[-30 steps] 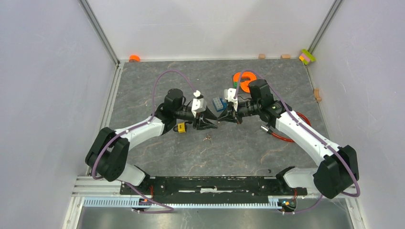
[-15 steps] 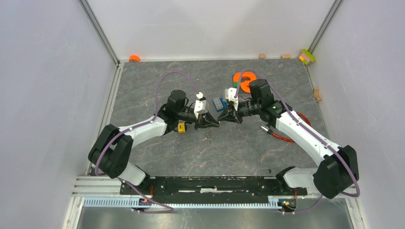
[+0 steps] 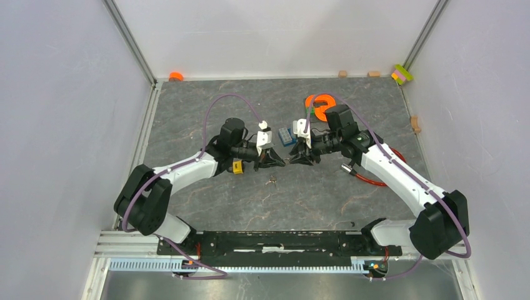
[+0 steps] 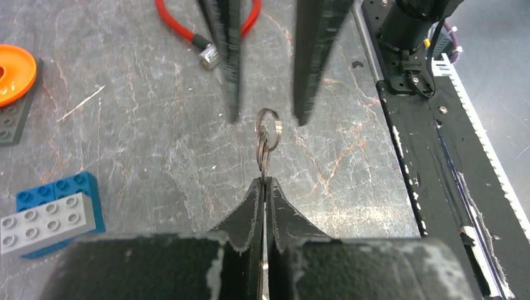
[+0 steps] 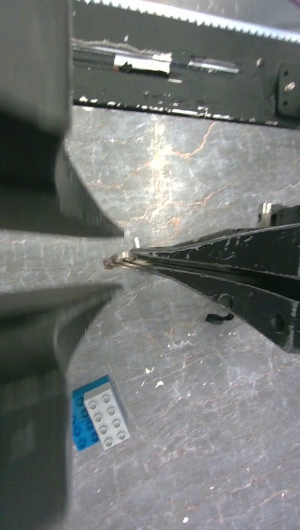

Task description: Unlock with the key

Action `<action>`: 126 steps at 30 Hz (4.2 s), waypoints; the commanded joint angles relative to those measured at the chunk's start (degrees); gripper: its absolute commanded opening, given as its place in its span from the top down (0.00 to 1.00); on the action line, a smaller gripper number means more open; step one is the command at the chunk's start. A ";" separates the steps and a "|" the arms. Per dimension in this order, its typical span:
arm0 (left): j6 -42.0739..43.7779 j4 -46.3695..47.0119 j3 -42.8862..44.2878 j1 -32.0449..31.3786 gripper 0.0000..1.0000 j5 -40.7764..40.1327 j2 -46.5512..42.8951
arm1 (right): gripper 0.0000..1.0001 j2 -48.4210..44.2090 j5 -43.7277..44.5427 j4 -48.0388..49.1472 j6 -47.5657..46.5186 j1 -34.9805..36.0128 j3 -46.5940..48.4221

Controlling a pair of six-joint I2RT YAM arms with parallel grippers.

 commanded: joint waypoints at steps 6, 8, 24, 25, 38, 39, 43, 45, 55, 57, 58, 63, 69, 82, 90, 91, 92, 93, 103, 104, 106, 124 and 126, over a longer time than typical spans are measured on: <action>3.90 -12.38 5.62 -0.04 0.98 -6.11 -3.27 | 0.27 -1.16 5.10 -4.64 -3.96 -0.26 2.81; 4.89 -16.62 7.66 -0.16 0.98 -6.84 -2.55 | 0.25 -0.76 5.01 -4.18 -3.58 -0.09 3.12; 7.60 -24.20 9.42 -1.84 0.98 -12.91 -2.60 | 0.61 5.66 2.96 3.48 3.94 4.57 4.96; 7.64 -24.20 9.42 -1.92 0.98 -12.96 -2.58 | 0.65 6.01 3.10 3.41 3.98 4.73 4.99; 7.55 -24.19 9.17 -2.06 0.98 -13.12 -2.75 | 0.74 7.80 5.01 3.99 3.81 6.09 3.03; 7.51 -24.20 9.15 -2.02 0.98 -13.22 -2.80 | 0.77 7.95 5.07 4.02 3.74 6.15 2.84; 7.28 -23.48 8.64 -2.05 0.98 -13.41 -3.18 | 0.96 7.87 6.29 3.97 3.48 6.11 2.07; 6.95 -22.84 8.25 -2.10 0.98 -13.31 -3.41 | 1.00 7.73 6.92 4.21 3.61 6.11 1.64; 5.09 -17.54 5.28 -2.02 0.86 -13.46 -5.65 | 1.00 3.67 8.53 14.23 11.41 5.65 -3.35; 4.81 -14.99 3.84 -2.01 0.75 -13.48 -6.52 | 1.00 2.97 8.03 15.94 13.15 5.12 -3.99; 4.52 -13.74 3.15 -2.01 0.70 -13.49 -6.91 | 1.00 2.65 7.86 16.83 14.14 4.87 -4.36; 4.24 -9.92 0.71 -1.84 0.55 -13.72 -8.48 | 1.00 1.41 5.55 21.48 18.61 3.21 -6.60; 3.45 -6.27 -0.71 -1.59 0.47 -13.67 -9.17 | 1.00 0.87 0.31 29.71 27.17 -0.78 -9.50; -5.36 7.70 -2.95 0.27 0.55 -8.62 -6.36 | 1.00 2.10 -8.52 40.17 38.61 -3.71 -11.91; -10.36 10.16 -2.20 0.27 0.79 -4.20 -4.37 | 1.00 1.75 -9.22 43.85 41.56 -4.48 -13.45; -10.58 10.16 -2.06 0.27 0.82 -4.03 -4.12 | 1.00 1.75 -9.21 43.92 41.58 -4.51 -13.41; -10.91 10.17 -1.86 0.27 0.85 -3.67 -3.85 | 1.00 1.78 -9.07 44.00 41.62 -4.48 -13.45; -11.25 10.17 -1.68 0.27 0.88 -3.46 -3.71 | 1.00 1.79 -9.05 43.97 41.53 -4.55 -13.45; -19.64 9.29 1.18 0.44 0.98 -3.72 -1.00 | 1.00 0.70 -6.99 44.26 40.53 -4.55 -14.66; -20.96 9.42 1.39 0.52 0.98 -4.06 -0.71 | 1.00 0.40 -5.96 43.40 39.24 -4.54 -14.68; -22.40 9.37 1.59 0.75 0.98 -4.69 -0.64 | 0.93 -0.33 -4.24 41.52 37.10 -4.48 -14.61; -21.17 3.34 2.89 2.20 0.98 -3.81 -4.34 | 0.37 -3.70 -0.17 23.51 15.97 -4.61 -13.00; -21.27 2.58 3.30 2.18 0.98 -3.43 -4.44 | 0.39 -3.13 -0.69 23.64 15.61 -4.53 -12.78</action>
